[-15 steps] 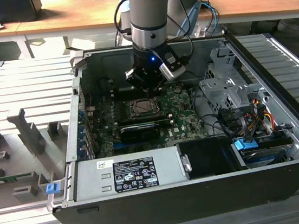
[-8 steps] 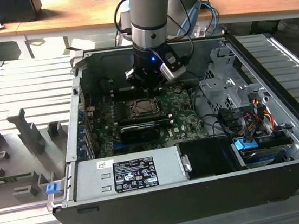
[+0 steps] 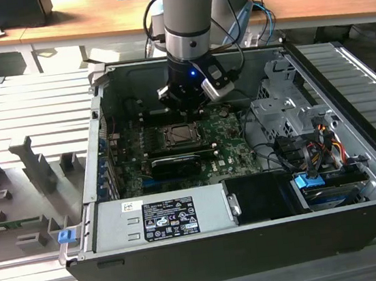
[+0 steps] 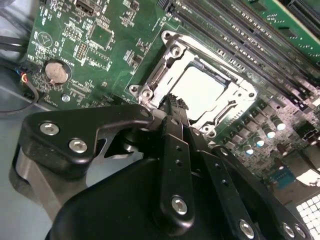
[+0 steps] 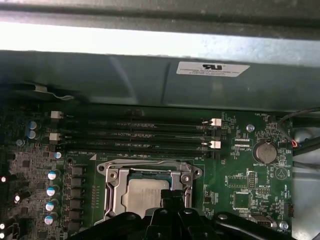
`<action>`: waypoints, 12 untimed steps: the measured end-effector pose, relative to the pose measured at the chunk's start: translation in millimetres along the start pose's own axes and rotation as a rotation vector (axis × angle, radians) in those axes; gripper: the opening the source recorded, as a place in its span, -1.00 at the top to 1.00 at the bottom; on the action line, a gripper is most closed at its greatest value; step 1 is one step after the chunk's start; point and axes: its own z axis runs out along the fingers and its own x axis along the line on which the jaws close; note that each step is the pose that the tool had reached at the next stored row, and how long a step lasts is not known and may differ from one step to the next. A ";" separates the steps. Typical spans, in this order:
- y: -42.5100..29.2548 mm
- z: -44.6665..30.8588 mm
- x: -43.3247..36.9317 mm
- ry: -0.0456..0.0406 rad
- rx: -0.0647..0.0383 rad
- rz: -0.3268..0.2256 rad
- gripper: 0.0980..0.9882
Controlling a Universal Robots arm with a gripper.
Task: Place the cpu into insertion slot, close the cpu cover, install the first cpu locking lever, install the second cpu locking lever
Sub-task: 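Install the second cpu locking lever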
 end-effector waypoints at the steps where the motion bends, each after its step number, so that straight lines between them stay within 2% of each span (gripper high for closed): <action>1: -0.7 0.0 0.0 0.0001 0.000 0.000 0.98; 10: -7.8 0.6 0.4 0.0003 0.001 0.000 0.98; 12: -11.9 0.4 0.6 0.0003 0.001 0.000 0.98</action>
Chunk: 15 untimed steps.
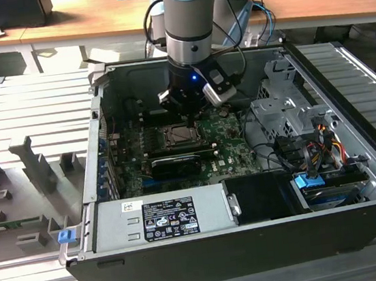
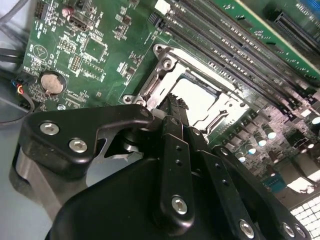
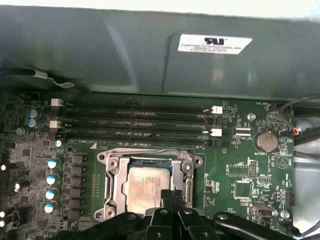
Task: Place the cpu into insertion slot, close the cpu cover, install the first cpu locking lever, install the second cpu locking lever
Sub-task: 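Install the second cpu locking lever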
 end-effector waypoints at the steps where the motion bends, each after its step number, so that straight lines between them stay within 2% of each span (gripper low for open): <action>1: -1.8 -0.1 0.1 0.0000 0.000 0.000 0.98; 6: -3.3 -3.1 0.1 0.0000 0.000 0.000 0.98; 9: -2.6 -13.8 -0.1 0.0000 0.000 0.000 0.98; 11: -3.2 -13.9 0.0 0.0000 0.000 0.000 0.98; 15: -10.9 -14.3 0.5 0.0000 0.000 0.000 0.98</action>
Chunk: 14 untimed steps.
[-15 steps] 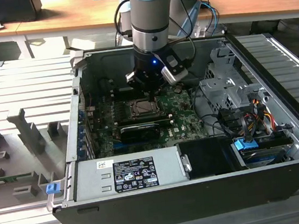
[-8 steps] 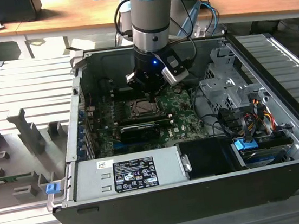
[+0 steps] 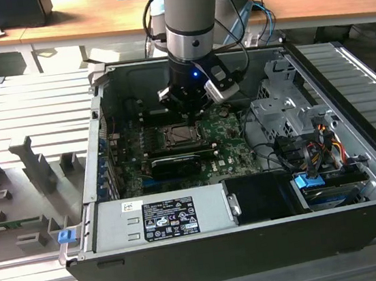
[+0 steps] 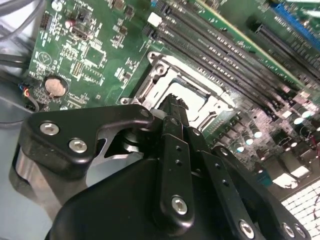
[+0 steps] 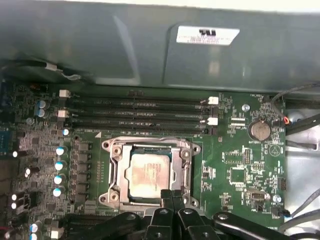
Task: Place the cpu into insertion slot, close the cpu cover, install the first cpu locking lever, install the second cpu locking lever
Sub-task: 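Install the second cpu locking lever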
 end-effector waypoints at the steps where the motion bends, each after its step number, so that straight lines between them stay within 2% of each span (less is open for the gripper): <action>1: -2.5 -0.2 0.1 0.0000 0.000 0.000 0.98; 6: -10.3 -0.7 0.5 0.0000 0.000 0.000 0.98; 10: -11.0 -1.8 0.5 0.0001 0.000 0.000 0.98; 14: -11.0 -8.4 0.4 -0.0001 0.000 0.000 0.98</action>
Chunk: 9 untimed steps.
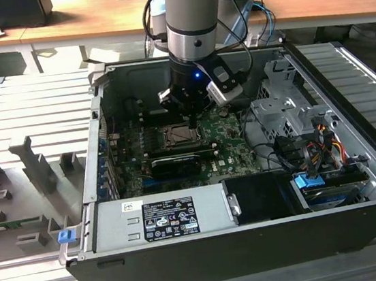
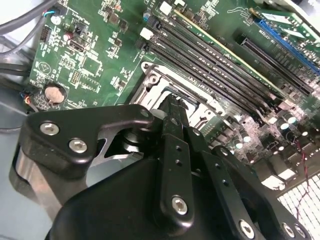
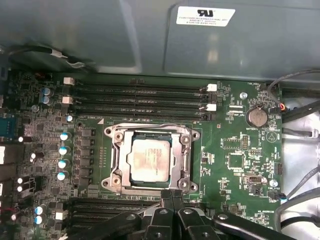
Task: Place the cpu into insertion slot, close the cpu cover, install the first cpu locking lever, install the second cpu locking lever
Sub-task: 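Install the second cpu locking lever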
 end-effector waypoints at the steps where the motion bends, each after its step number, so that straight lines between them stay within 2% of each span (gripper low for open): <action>1: -0.7 -0.1 0.0 0.0000 0.000 0.000 0.98; 9: -15.1 -1.1 0.7 0.0000 0.000 0.000 0.98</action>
